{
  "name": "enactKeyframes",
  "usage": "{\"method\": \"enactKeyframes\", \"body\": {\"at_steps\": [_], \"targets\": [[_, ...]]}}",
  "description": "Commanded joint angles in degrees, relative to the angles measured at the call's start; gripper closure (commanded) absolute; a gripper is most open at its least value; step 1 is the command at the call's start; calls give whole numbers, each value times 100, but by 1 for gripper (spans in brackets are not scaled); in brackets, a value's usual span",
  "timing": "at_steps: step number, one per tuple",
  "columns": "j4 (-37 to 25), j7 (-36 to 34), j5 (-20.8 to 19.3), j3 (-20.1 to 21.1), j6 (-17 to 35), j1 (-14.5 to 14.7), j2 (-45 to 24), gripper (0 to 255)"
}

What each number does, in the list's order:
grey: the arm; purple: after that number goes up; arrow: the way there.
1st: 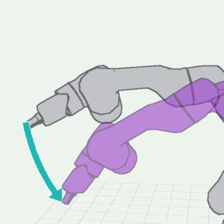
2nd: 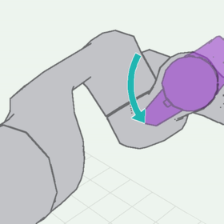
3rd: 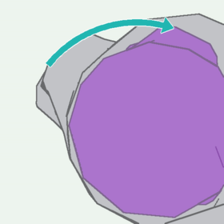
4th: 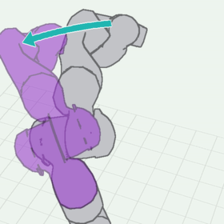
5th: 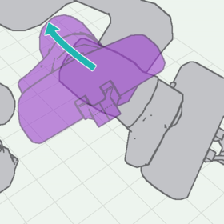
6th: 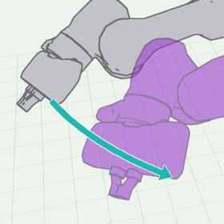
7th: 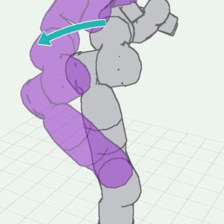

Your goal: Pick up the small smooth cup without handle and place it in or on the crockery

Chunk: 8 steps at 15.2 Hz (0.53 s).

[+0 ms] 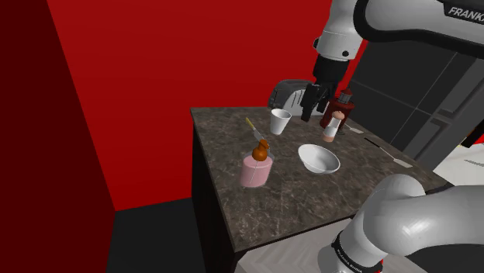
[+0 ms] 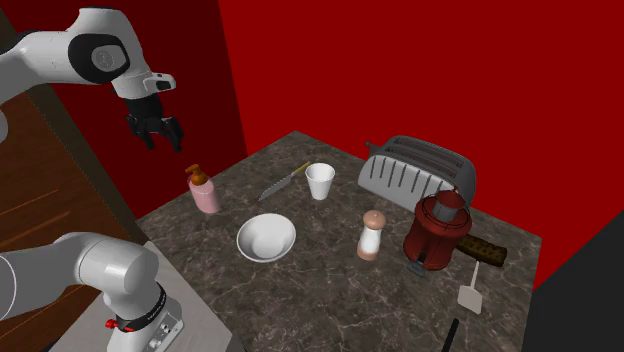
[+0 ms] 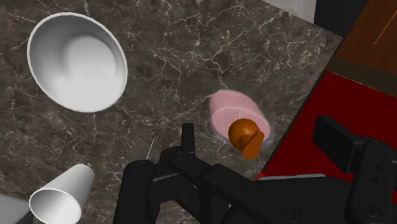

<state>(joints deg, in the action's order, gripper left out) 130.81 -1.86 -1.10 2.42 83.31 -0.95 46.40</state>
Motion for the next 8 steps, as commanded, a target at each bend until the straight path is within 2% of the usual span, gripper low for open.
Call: {"method": "enactKeyframes", "body": {"at_steps": [1, 8], "targets": [[0, 0, 0, 0, 0, 0, 0, 0], [-24, 344, -439, -383, 921, -234, -1042, 0]]}}
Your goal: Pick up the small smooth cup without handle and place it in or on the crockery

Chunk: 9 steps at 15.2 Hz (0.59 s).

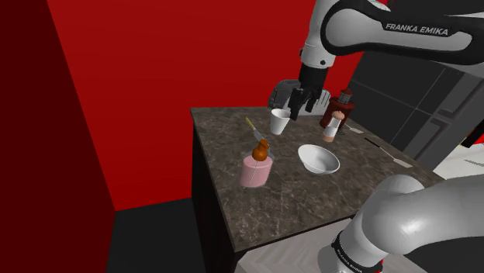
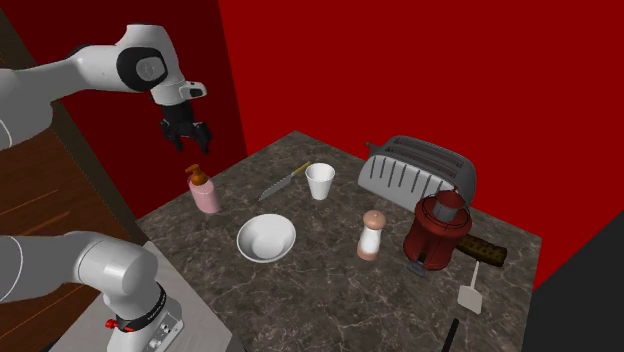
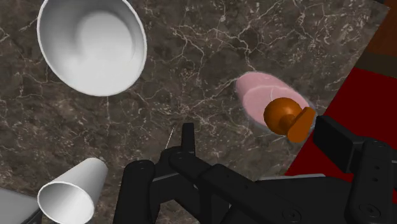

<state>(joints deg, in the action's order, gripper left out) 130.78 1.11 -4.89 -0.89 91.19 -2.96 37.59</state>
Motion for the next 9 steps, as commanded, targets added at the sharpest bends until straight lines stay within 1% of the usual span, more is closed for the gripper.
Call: {"method": "enactKeyframes", "body": {"at_steps": [1, 9], "targets": [[-52, 90, -115, -105, 258, -66, -327, 0], [-555, 410, -457, -502, 1135, -311, -1774, 0]]}}
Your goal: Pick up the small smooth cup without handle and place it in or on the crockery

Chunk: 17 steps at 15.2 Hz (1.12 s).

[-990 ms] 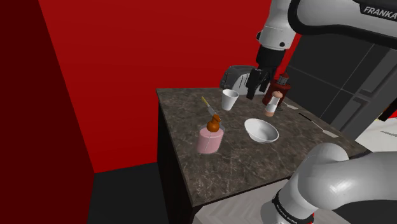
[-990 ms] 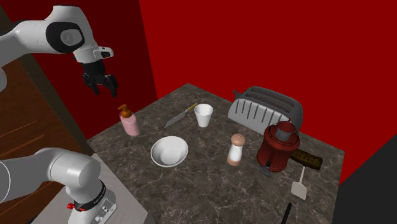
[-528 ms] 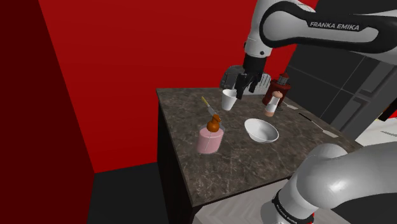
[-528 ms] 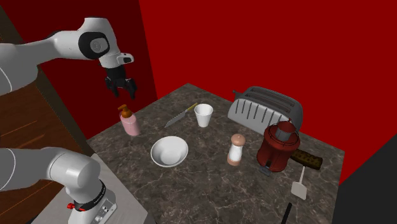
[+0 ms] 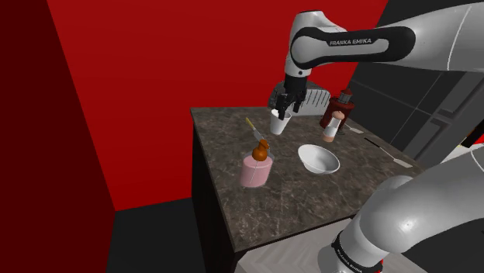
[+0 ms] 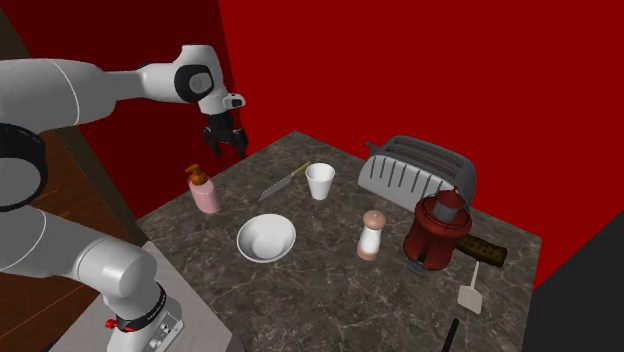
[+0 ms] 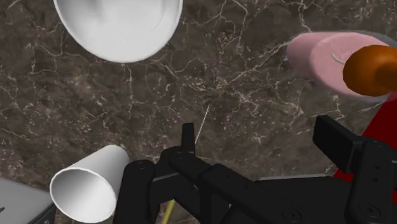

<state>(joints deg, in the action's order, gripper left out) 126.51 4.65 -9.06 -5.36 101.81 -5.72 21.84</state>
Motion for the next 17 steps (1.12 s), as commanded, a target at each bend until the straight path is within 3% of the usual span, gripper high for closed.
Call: {"method": "enactKeyframes", "body": {"at_steps": [1, 9, 17], "targets": [[-221, 94, -69, -102, 165, -63, -391, 0], [-1218, 414, -183, -432, 729, -294, -1991, 0], [-2687, 760, -95, -655, 936, -590, -3696, 0]]}}
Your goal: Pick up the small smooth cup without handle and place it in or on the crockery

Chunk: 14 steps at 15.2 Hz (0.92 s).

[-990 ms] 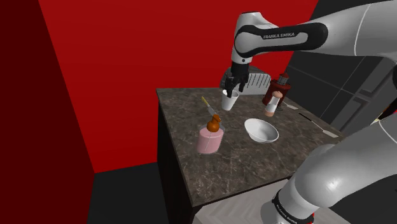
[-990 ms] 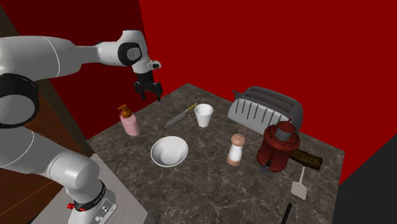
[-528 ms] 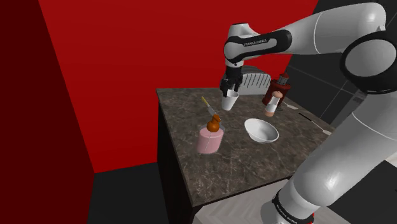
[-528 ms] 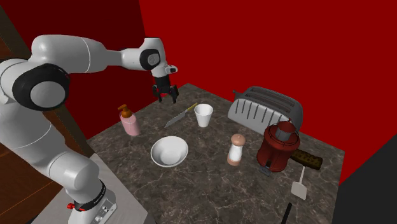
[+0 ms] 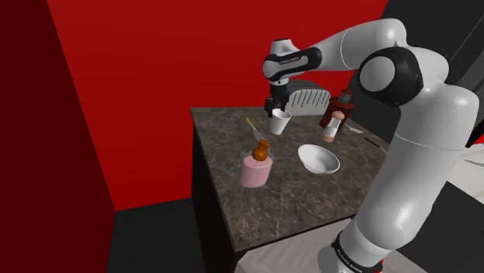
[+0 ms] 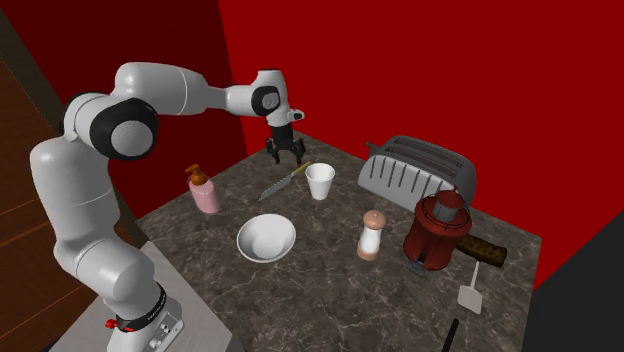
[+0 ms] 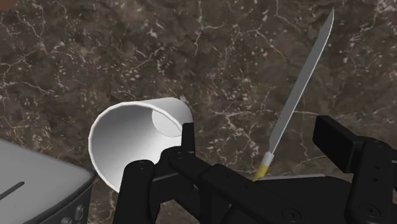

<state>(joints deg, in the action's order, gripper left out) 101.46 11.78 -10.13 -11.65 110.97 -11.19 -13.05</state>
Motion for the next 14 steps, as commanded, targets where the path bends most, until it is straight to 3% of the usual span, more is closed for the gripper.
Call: {"method": "enactKeyframes", "body": {"at_steps": [1, 6, 14], "targets": [[-407, 90, 31, -44, 16, -89, -430, 0], [-1528, 274, 136, -102, -97, -317, -1450, 0], [-1164, 266, 135, -113, 417, -385, -1593, 0]]}}
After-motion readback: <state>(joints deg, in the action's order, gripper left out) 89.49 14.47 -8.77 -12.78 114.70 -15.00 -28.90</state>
